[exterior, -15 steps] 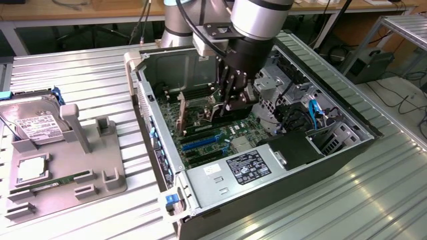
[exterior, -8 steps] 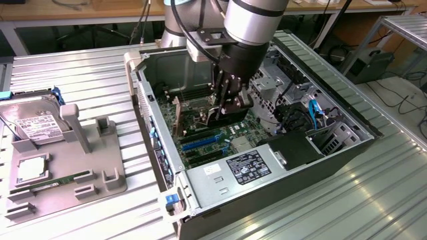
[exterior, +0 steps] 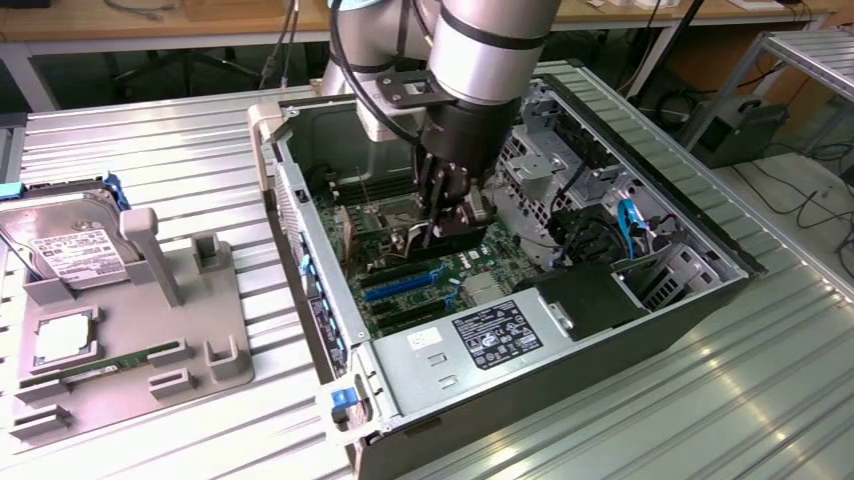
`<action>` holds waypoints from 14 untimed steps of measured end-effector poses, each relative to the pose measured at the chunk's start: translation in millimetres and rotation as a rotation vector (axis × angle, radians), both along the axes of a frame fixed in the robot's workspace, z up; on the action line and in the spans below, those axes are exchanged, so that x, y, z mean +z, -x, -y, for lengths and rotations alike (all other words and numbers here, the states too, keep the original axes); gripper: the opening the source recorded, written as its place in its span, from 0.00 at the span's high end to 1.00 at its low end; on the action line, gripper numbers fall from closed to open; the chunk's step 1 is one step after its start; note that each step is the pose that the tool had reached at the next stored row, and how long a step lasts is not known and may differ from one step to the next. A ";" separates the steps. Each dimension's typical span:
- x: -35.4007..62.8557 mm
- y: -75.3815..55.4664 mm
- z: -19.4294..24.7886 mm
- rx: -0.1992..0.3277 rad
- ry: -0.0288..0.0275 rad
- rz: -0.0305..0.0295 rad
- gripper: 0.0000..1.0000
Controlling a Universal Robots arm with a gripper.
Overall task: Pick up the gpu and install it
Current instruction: 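Insert the gpu into the slot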
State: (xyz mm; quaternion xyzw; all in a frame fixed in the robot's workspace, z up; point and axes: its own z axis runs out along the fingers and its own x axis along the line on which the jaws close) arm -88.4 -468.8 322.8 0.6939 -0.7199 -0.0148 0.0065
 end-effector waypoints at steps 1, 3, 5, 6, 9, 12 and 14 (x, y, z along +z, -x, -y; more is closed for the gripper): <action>-1.0 0.3 -0.5 0.002 -0.0001 0.0022 0.74; -3.3 0.9 -1.9 0.007 -0.0004 0.0061 0.74; -5.4 1.6 -3.8 0.012 -0.0001 0.0083 0.74; -6.6 2.0 -4.9 0.014 -0.0001 0.0093 0.74; -10.6 3.9 -6.9 0.020 -0.0005 0.0123 0.74; -22.6 10.8 -7.0 0.025 -0.0003 0.0157 0.74; -32.2 11.2 -7.0 0.027 -0.0003 0.0162 0.74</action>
